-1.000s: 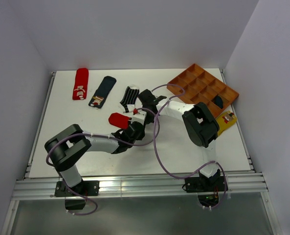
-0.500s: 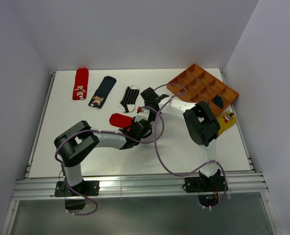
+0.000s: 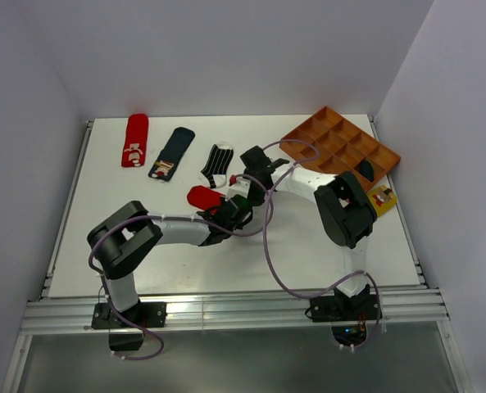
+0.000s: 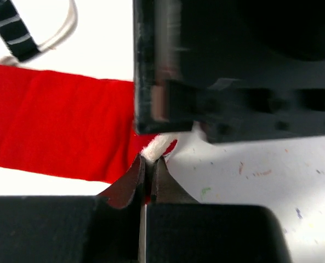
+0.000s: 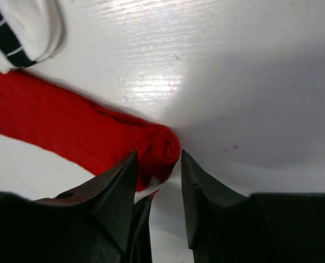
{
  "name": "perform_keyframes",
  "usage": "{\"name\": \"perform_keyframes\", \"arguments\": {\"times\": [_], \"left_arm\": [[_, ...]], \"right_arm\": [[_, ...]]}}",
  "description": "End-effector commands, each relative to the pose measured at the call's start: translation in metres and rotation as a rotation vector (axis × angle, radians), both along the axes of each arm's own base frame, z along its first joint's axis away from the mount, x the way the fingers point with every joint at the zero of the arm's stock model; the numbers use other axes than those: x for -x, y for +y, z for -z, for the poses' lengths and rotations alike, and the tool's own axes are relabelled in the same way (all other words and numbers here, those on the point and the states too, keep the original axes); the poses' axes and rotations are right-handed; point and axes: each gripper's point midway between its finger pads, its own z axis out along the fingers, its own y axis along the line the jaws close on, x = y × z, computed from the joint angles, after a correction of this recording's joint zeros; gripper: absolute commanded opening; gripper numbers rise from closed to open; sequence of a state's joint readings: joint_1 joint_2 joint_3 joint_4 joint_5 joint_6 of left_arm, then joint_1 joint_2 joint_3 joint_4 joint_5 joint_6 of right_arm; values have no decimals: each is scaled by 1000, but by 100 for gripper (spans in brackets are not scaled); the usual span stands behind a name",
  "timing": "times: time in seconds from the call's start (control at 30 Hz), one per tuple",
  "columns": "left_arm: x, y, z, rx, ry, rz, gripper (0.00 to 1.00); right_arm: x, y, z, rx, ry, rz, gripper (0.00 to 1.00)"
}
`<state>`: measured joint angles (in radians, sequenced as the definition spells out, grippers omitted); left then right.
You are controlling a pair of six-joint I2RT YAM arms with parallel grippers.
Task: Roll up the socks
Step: Roll the sock at the center of the board.
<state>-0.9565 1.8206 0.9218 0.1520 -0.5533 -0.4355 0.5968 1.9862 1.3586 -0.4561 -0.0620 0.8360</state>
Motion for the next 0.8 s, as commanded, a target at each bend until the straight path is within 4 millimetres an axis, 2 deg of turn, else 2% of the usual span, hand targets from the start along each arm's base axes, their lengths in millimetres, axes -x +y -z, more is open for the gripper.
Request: {"name": "perform_keyframes", "arguments": {"times": [0.0, 0.03, 0.1, 0.13, 0.2, 0.23, 0.27, 0.3, 0.53, 0.77], "left_arm": [[21, 2, 13, 74, 158, 64, 1], [27, -2, 11, 118, 193, 91, 0], [21, -5, -1, 220, 217, 94, 0], [24, -3, 1, 268, 250, 85, 1], [22, -6, -6, 392, 311, 91, 0], [29, -8, -4, 433, 360, 116, 0], [23, -1, -1, 462, 380, 92, 0], [21, -3, -3, 510, 401, 84, 1], [21, 0, 4, 679, 560, 50, 0], [18, 3, 6, 800, 650, 5, 0]], "right_arm": [[-13, 6, -49, -82, -133, 13, 46], [-15, 4, -58, -94, -157, 22, 46], [-17, -1, -62, -94, -179, 47, 46], [-18, -2, -71, -109, -200, 65, 46], [-15, -6, -69, -115, -209, 87, 47], [-10, -9, -69, -121, -209, 94, 46], [-12, -13, -68, -112, -225, 114, 46], [-13, -13, -70, -126, -238, 129, 46], [-1, -15, -51, -139, -208, 125, 46], [-1, -1, -39, -166, -187, 96, 47]]}}
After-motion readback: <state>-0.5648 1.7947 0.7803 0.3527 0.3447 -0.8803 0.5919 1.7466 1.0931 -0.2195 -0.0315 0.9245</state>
